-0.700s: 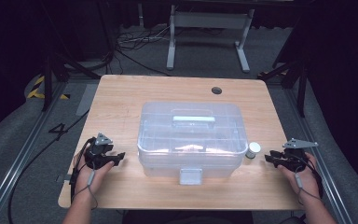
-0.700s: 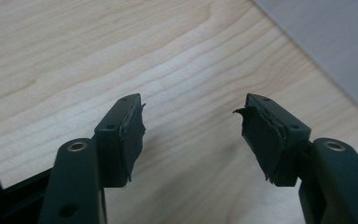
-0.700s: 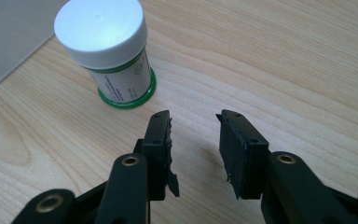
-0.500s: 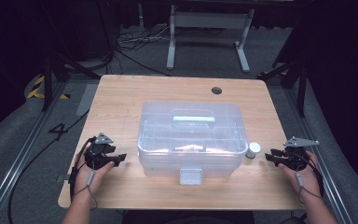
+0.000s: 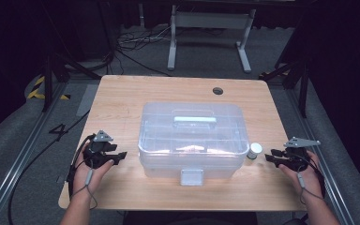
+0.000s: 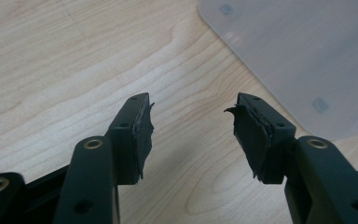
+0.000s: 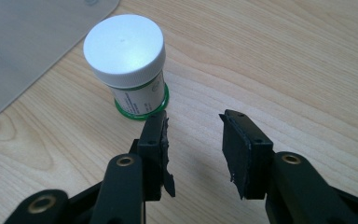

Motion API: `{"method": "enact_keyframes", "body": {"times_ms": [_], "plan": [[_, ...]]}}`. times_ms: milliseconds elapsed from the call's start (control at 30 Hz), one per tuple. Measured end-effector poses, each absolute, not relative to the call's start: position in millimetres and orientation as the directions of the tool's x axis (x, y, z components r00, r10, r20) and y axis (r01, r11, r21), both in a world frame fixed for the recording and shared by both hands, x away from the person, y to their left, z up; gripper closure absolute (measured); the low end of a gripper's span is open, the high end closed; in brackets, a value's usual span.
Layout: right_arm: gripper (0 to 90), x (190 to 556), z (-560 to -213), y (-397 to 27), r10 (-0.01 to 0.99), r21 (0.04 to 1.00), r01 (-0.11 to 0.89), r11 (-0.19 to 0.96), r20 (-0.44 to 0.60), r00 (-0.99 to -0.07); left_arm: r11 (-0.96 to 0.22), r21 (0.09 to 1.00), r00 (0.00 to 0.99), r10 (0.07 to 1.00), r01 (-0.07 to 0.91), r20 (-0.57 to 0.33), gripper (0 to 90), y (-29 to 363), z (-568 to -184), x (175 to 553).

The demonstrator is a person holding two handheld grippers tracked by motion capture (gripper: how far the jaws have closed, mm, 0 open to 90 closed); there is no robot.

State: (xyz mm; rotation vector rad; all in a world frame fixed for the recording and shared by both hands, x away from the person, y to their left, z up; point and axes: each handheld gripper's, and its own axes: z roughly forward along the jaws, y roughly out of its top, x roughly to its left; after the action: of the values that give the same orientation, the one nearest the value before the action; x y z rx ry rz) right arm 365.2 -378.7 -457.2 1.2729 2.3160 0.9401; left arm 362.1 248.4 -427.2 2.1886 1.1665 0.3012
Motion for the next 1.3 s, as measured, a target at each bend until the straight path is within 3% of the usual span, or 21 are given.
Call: {"method": "enact_keyframes", "body": {"times_ms": [600, 933, 1300], "plan": [[64.4, 365, -452, -380, 0.823, 0.694, 0.625, 0.358, 0.081, -0.562, -0.518, 0.557, 0.668, 0.738, 0.649, -0.093, 52.6, 232, -353, 368], [63.8, 365, -451, -381, 0.817, 0.694, 0.628, 0.353, 0.099, -0.568, -0.52, 0.612, 0.718, 0.687, 0.596, -0.115, 55.4, 226, -312, 371], [62.6, 363, -451, -382, 0.82, 0.692, 0.634, 0.345, 0.106, -0.562, -0.554, 0.661, 0.781, 0.619, 0.507, -0.08, 54.0, 201, -281, 379]]}}
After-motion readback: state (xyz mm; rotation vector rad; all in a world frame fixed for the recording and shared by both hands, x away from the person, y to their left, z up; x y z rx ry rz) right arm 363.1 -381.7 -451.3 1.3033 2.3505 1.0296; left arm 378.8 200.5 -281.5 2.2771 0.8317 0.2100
